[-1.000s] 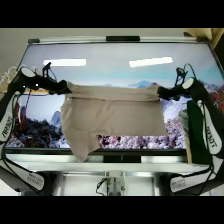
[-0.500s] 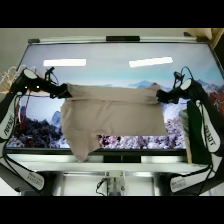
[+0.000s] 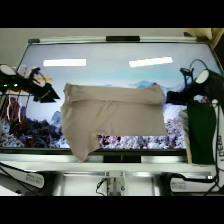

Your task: Fold the shirts.

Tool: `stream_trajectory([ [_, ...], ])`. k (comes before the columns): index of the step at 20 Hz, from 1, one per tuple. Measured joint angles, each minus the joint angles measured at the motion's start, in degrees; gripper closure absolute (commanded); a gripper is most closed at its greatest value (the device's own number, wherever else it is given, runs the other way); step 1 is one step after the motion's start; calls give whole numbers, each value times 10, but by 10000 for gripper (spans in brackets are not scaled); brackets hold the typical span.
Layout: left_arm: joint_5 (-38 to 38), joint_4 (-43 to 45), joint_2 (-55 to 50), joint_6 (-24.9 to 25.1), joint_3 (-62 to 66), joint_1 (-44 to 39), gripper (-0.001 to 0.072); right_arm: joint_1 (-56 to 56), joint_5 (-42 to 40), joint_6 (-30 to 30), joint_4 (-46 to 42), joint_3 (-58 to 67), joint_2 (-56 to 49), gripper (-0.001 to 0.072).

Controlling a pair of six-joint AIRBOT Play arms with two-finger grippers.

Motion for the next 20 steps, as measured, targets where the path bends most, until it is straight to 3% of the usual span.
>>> stream_trajectory([
  [2,4,3,69,15,-105,17,330,-26,39,-4,-14,-27,39,231],
  [8,126,7,249,95,-461,35,329,-62,79,-2,2,-112,117,230],
  [9,146,6,263,108,-500,37,329,-63,80,0,9,-118,122,171],
  [10,159,4,273,118,-528,37,329,-64,80,5,13,-122,125,83],
  [17,241,-62,296,146,-625,10,333,-67,67,15,25,-148,133,84],
  [18,253,-72,297,146,-629,0,393,-67,63,15,26,-160,133,84],
  [19,269,-77,298,144,-632,-10,610,-67,55,16,29,-175,133,84],
  [20,288,-79,297,141,-635,-20,675,-67,48,16,35,-192,133,84],
])
